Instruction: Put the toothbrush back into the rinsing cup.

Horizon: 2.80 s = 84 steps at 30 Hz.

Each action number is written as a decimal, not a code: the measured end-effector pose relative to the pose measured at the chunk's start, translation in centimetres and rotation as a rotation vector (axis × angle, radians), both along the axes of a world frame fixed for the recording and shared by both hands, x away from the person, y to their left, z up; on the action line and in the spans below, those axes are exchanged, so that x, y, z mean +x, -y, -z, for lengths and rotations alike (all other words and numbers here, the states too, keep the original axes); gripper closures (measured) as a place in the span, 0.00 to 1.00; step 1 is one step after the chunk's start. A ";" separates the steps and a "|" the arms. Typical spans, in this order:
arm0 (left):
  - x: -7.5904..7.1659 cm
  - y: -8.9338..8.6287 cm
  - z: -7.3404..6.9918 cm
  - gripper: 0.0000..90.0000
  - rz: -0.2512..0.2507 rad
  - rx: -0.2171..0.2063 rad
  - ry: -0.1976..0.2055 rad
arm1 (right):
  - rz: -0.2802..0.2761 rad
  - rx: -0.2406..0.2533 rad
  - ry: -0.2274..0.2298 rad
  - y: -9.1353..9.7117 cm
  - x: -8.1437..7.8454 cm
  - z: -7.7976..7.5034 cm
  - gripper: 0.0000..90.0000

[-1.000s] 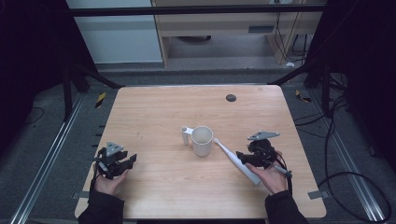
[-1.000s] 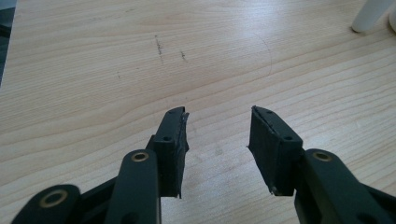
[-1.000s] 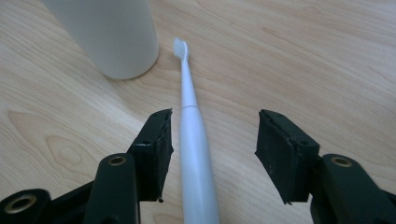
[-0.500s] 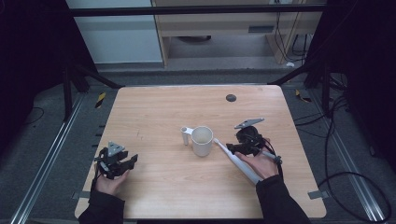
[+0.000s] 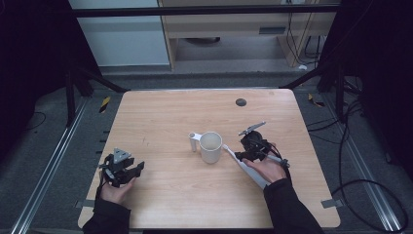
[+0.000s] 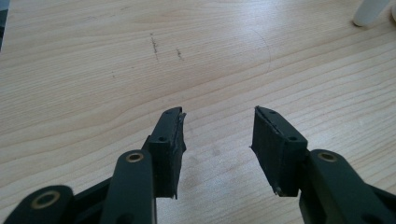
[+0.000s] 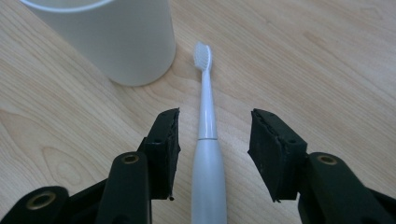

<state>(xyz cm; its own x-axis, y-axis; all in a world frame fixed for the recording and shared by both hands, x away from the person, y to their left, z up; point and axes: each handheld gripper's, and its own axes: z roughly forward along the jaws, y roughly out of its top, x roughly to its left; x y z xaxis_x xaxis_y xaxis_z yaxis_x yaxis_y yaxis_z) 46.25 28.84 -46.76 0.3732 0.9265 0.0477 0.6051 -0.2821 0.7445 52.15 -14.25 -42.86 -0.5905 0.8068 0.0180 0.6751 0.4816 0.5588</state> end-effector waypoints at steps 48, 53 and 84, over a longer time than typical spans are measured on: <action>0.0 0.0 0.0 0.59 0.012 0.002 -0.006 | -0.009 -0.122 -0.162 -0.1 0.2 4.3 0.71; -0.1 0.0 0.0 0.59 0.012 0.002 -0.006 | 0.007 -0.128 -0.160 -0.2 0.2 4.3 0.74; -0.1 0.1 0.0 0.60 0.015 -0.004 -0.008 | 0.107 0.108 0.049 3.4 -2.8 -1.3 0.75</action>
<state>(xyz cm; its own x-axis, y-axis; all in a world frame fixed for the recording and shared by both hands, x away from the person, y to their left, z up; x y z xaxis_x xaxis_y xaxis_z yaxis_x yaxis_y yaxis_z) 46.20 28.75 -46.72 0.3876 0.9209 0.0411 0.6069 -0.2885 0.7406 49.32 -17.67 -41.54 -0.5034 0.8603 0.0810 0.6901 0.3438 0.6369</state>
